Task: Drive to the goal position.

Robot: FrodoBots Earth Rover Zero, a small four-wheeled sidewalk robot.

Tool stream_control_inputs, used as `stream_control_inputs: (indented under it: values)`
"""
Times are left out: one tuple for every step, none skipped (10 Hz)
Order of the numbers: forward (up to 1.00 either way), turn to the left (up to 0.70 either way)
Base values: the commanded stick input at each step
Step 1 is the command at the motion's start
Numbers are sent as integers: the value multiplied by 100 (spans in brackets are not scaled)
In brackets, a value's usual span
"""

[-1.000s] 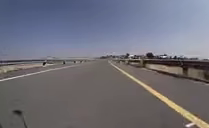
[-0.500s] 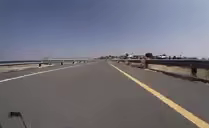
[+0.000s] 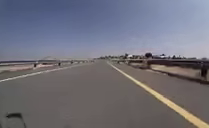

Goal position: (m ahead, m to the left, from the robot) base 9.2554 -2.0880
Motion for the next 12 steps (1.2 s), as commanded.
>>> stream_control_inputs:
  values:
    - [100, 0]
    - [100, 0]
    - [100, 0]
    - [100, 0]
    - [100, 0]
    - [100, 0]
    - [100, 0]
    - [100, 0]
    - [100, 0]
    - [100, 0]
    - [100, 0]
    - [100, 2]
